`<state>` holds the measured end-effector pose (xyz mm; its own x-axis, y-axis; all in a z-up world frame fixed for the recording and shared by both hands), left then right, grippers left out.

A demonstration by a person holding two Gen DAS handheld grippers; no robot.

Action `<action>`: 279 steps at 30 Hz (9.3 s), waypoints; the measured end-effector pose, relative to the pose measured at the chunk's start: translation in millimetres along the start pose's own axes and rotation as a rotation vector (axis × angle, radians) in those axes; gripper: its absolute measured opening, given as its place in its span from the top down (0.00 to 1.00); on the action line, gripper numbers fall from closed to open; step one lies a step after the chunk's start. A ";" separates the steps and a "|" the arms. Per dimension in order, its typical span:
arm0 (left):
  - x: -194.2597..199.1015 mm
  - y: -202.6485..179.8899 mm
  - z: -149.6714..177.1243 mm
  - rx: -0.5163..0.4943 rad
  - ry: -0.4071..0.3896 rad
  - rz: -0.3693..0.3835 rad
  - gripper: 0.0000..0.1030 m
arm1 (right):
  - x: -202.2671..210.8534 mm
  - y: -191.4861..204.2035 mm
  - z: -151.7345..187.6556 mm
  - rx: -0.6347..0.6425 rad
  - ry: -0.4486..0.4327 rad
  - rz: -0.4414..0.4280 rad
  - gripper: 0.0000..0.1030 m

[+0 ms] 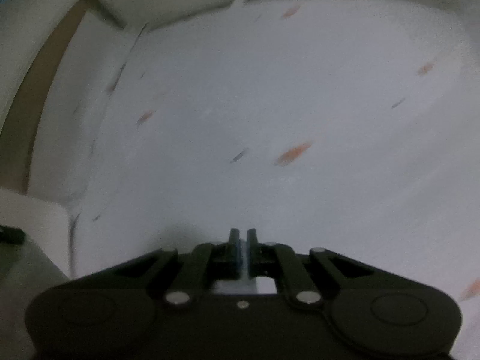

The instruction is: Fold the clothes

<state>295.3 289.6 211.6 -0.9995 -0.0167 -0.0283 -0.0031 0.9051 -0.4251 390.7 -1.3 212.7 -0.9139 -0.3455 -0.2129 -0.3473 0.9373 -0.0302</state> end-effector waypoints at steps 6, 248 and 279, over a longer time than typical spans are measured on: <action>66.0 -84.9 138.3 0.096 0.473 -0.037 0.93 | 190.8 -132.2 26.9 -0.024 0.385 0.169 0.94; -119.0 -107.5 592.8 -0.480 1.155 -0.242 0.00 | 333.1 -338.5 312.5 -0.123 0.936 1.228 0.48; 86.1 103.1 468.3 -0.009 0.885 -0.720 0.01 | 250.8 -19.3 407.8 -0.212 1.032 0.436 0.00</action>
<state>224.2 182.5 -258.3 -0.4380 -0.2311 0.8688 -0.5816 0.8097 -0.0779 253.9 -87.1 -238.5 -0.6683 0.0428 0.7427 0.1033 0.9940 0.0356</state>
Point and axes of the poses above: each gripper's, at about its wrist camera, not at the fingertips, and x roughly against the way its jaws point, y to its left, z to its underside, the point moved 4 cm from there along -x, roughly the way its jaws point, and after that the axes turned 2 degrees about -z, right-handed, at the moved point
